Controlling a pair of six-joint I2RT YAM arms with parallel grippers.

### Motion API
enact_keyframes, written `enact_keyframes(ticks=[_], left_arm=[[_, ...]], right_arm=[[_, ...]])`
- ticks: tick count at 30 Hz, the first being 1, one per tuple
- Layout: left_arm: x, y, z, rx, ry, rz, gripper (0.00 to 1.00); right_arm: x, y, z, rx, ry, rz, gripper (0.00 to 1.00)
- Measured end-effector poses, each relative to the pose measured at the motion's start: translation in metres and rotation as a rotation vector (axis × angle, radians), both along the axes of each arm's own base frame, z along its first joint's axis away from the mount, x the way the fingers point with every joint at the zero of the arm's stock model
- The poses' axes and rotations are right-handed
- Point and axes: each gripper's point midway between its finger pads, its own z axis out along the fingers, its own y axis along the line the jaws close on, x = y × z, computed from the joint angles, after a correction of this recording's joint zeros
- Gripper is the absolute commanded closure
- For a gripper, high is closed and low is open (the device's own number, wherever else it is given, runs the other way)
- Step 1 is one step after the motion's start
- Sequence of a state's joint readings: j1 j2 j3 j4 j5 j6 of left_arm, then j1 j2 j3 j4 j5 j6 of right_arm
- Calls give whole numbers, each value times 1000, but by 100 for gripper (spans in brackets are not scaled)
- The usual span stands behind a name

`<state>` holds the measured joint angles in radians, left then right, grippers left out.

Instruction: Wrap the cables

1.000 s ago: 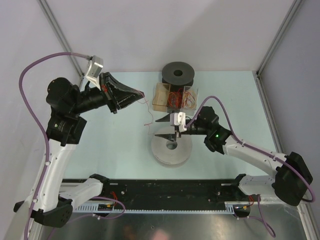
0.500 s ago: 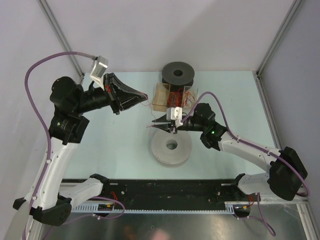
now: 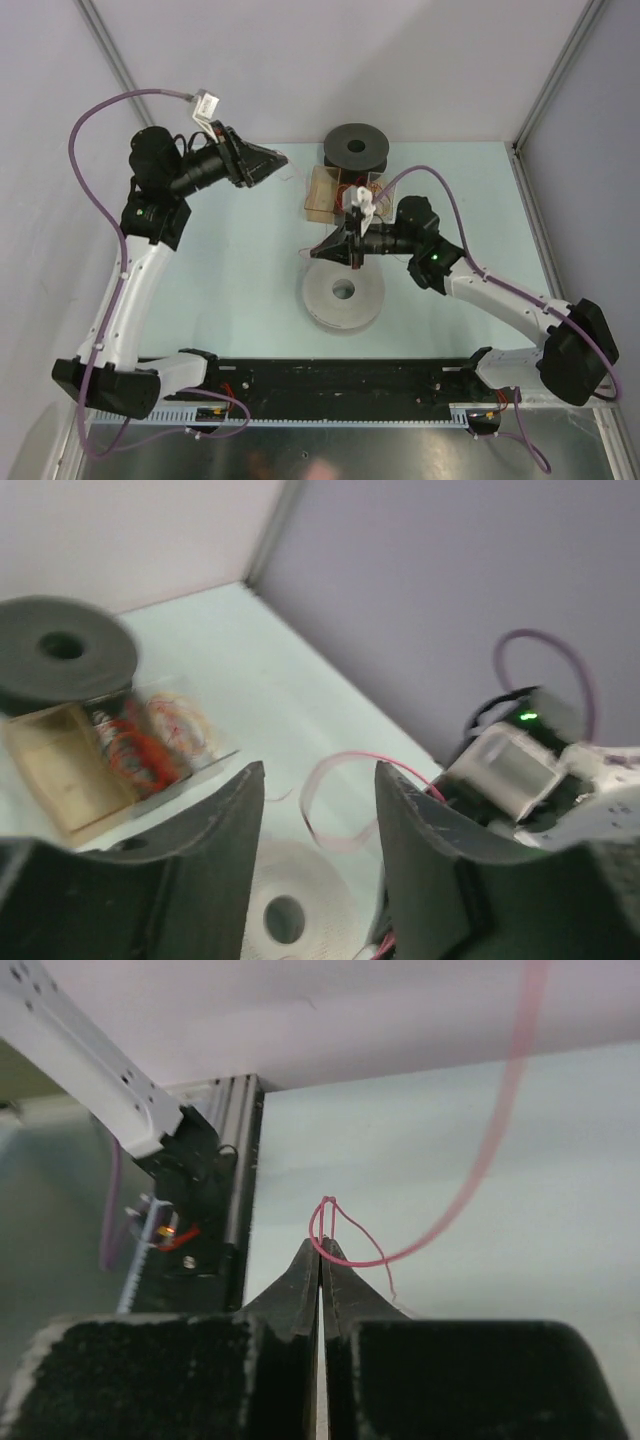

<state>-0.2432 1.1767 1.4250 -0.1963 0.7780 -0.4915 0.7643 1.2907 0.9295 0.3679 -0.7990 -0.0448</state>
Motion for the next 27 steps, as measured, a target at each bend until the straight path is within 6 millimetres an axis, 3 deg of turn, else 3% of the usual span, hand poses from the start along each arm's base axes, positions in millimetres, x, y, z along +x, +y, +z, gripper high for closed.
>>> enact_keyframes(ticks=[2, 5, 7, 10, 15, 18, 27], left_arm=[[23, 19, -23, 23, 40, 68, 37], [31, 36, -71, 91, 73, 77, 37], [14, 36, -104, 137, 76, 29, 38], [-30, 34, -137, 178, 49, -60, 40], [-84, 14, -142, 228, -143, -201, 41], [-103, -6, -144, 263, -254, -293, 43], [-89, -24, -176, 364, -368, -328, 51]], right_arm=[[4, -10, 4, 6, 133, -24, 100], [12, -26, 14, 32, 305, -67, 100], [18, -36, 21, 55, 400, -96, 100], [23, -45, 31, 88, 499, -123, 100], [18, -49, 46, 128, 595, -114, 100], [13, -51, 54, 147, 625, -98, 100], [4, -52, 63, 161, 686, -58, 100]])
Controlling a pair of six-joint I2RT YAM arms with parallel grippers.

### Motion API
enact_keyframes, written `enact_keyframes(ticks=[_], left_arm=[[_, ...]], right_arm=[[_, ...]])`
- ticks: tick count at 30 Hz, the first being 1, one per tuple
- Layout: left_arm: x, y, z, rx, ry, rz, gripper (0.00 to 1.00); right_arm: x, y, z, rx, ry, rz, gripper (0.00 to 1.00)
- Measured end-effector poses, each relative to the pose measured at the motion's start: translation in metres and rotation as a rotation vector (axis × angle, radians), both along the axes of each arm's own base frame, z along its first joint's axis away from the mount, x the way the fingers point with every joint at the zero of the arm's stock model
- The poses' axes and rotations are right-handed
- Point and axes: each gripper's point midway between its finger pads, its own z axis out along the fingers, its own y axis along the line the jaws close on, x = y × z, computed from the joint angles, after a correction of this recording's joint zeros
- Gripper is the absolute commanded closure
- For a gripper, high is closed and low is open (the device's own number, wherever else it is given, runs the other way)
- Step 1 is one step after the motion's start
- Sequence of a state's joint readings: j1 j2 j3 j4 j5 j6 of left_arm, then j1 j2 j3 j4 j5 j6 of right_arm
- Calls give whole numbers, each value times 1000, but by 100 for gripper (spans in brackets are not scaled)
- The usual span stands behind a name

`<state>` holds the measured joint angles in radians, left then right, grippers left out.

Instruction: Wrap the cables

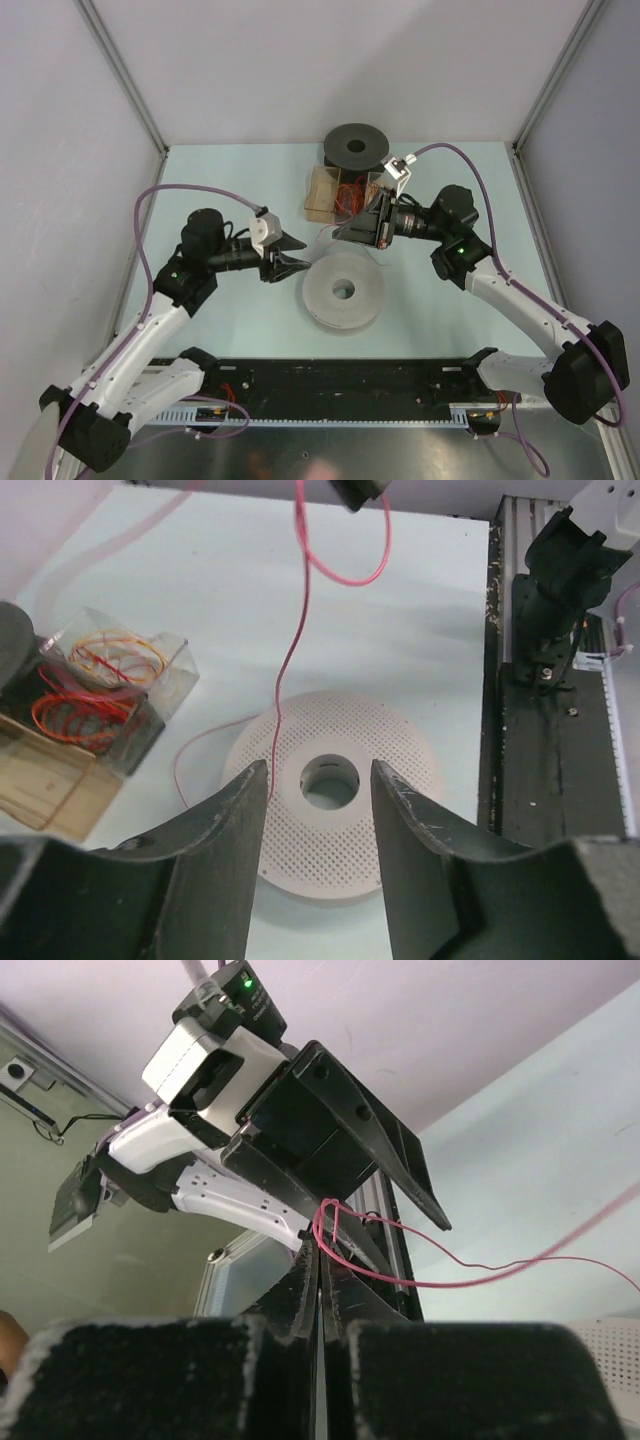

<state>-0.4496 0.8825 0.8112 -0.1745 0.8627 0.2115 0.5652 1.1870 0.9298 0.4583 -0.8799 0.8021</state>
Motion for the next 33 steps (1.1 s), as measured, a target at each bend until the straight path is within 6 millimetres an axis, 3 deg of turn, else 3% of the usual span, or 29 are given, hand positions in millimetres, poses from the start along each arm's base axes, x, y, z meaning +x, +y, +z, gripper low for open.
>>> enact_keyframes(ticks=[10, 12, 15, 17, 25, 33], left_arm=[[-1, -19, 13, -18, -136, -50, 58], [-1, -22, 14, -26, -143, -54, 65], [-2, -28, 16, -40, -150, -67, 91], [-3, -30, 19, -50, -152, -72, 98], [-19, -40, 36, -96, -174, -116, 100], [-35, -56, 75, -148, -221, -175, 100]], right_arm=[[-10, 2, 2, 5, 25, 41, 100], [-12, 3, 3, 6, 25, 47, 100], [-13, 3, 4, 9, 25, 52, 100], [-13, 3, 4, 11, 22, 52, 100], [-13, 4, 2, 7, 19, 50, 100], [-15, 9, -9, -18, 20, 64, 100]])
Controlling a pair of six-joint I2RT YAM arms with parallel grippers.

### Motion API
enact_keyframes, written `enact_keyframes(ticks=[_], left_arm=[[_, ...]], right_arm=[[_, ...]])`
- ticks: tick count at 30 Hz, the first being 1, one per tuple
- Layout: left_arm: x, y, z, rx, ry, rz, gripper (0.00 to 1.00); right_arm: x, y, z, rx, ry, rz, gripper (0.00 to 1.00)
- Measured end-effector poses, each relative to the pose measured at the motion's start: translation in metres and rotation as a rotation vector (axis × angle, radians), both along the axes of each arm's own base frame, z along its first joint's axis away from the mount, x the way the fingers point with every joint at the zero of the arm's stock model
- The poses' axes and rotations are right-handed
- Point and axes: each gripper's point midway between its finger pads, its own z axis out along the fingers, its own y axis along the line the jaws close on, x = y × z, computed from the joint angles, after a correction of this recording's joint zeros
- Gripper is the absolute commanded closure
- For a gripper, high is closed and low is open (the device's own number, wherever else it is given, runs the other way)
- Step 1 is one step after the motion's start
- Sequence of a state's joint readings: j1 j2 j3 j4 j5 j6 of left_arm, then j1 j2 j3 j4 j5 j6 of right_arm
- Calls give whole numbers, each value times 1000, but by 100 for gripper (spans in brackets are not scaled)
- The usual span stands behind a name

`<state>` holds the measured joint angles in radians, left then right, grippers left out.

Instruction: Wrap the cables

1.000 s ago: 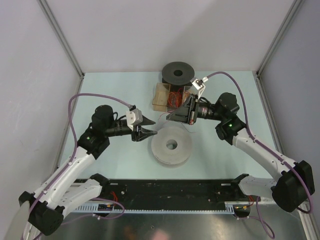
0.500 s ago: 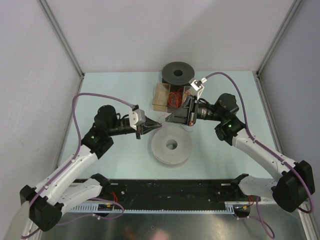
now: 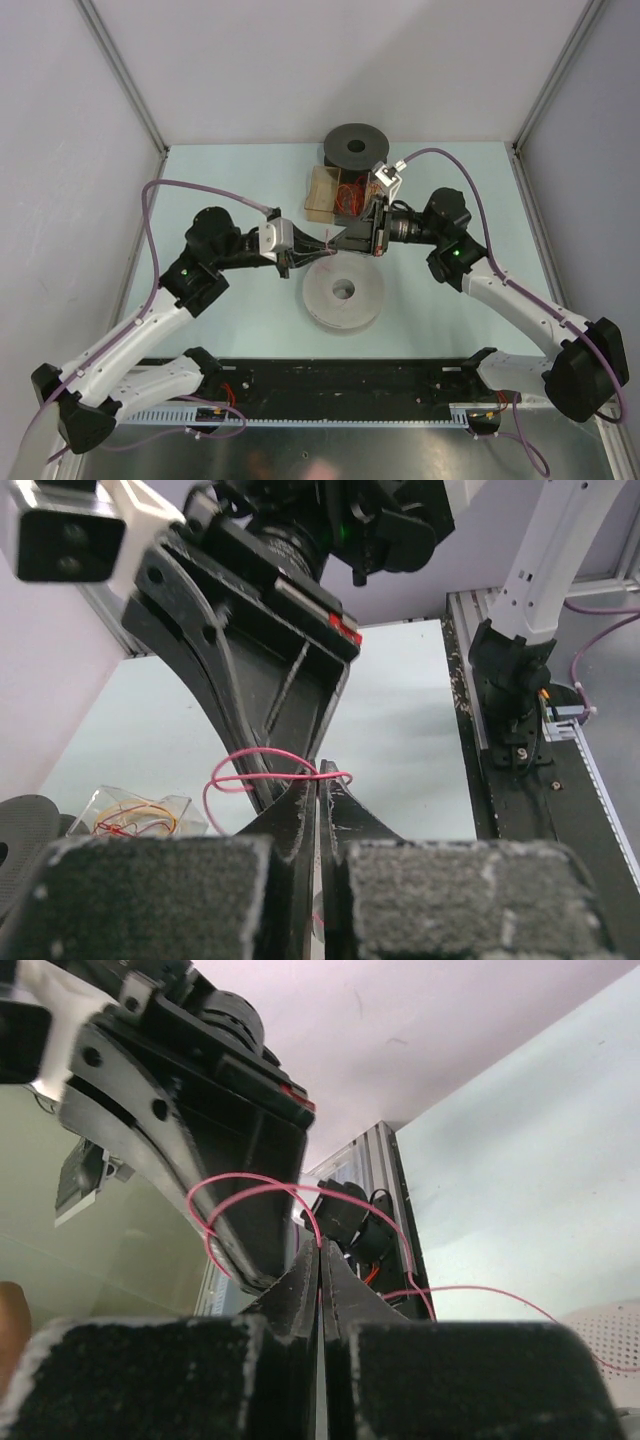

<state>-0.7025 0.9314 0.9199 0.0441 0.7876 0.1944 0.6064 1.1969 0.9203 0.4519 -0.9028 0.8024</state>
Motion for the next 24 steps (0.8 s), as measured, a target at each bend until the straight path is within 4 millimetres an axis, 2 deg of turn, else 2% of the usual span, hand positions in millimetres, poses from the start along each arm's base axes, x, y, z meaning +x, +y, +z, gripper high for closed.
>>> enact_keyframes(ticks=[1, 5, 7, 12, 15, 19, 24], left_arm=[[0, -1, 3, -4, -2, 0, 100], [3, 0, 8, -12, -9, 17, 100], [4, 0, 8, -11, -9, 25, 100], [5, 3, 12, -19, -20, 42, 100], [4, 4, 13, -24, -25, 47, 100], [5, 4, 11, -20, -26, 50, 100], [5, 4, 10, -18, -26, 49, 100]], right_arm=[[0, 0, -3, -9, -3, -1, 100], [2, -1, -16, -54, -7, -6, 67], [4, -3, -21, -67, -16, -9, 57], [13, -24, -21, -93, -56, -62, 54], [11, -39, -15, -107, -109, -101, 52], [-3, -50, -4, -110, -171, -111, 33], [-9, -55, 0, -120, -202, -117, 44]])
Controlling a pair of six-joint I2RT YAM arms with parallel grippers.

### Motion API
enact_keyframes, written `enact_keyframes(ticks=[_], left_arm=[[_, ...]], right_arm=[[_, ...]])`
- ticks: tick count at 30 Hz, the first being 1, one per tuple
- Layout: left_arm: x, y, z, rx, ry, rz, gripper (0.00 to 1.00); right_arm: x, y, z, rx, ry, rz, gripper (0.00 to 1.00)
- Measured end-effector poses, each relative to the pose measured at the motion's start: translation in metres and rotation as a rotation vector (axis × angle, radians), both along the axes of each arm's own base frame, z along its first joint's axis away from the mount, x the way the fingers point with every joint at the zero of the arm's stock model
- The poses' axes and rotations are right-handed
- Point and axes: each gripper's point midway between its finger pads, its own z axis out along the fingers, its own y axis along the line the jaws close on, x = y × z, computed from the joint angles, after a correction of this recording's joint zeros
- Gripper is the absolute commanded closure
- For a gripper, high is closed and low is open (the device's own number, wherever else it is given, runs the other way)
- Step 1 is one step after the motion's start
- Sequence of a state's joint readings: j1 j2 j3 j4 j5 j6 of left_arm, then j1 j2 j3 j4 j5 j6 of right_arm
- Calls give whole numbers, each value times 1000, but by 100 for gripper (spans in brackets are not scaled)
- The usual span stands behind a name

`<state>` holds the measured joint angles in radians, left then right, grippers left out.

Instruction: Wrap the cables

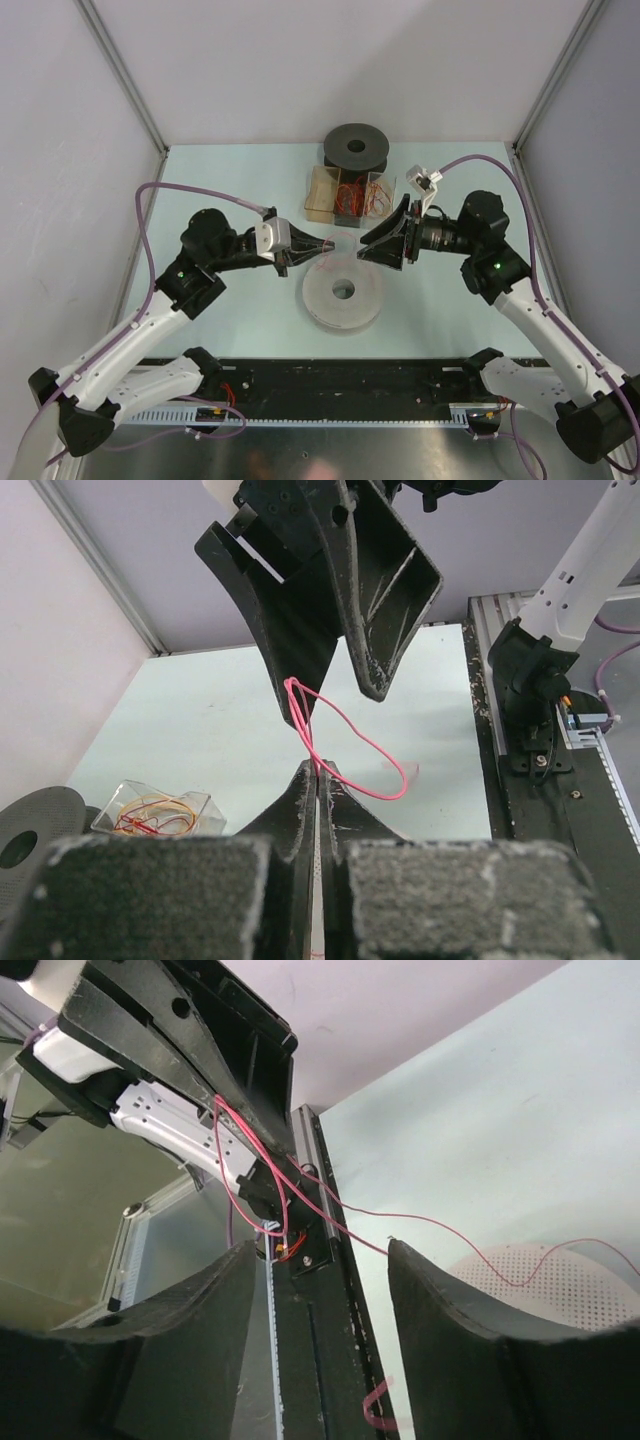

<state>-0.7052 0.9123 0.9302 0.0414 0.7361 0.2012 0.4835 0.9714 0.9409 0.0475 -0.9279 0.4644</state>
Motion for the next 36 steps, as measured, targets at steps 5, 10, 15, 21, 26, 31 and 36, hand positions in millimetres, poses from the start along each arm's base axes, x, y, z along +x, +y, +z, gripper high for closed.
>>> enact_keyframes(ticks=[5, 10, 15, 21, 26, 31, 36], left_arm=[[-1, -1, -2, 3, 6, -13, 100], [-6, -2, -2, 3, 16, -38, 100], [-7, -2, -2, 3, 22, -42, 100], [-10, -3, -2, 3, 28, -57, 100], [-11, -3, -2, 3, 30, -64, 100], [-14, -3, -2, 3, 40, -75, 100], [-15, -3, -2, 3, 45, -84, 100]], right_arm=[[4, 0, -5, -17, -3, -16, 47], [14, -3, -6, -41, -39, -63, 35], [22, -7, -1, -42, -71, -101, 38], [18, -2, 2, -30, -87, -65, 38], [11, 2, 0, -42, -152, -18, 37], [10, 0, -17, -107, -231, 10, 29], [8, 5, -32, -153, -285, 53, 29]])
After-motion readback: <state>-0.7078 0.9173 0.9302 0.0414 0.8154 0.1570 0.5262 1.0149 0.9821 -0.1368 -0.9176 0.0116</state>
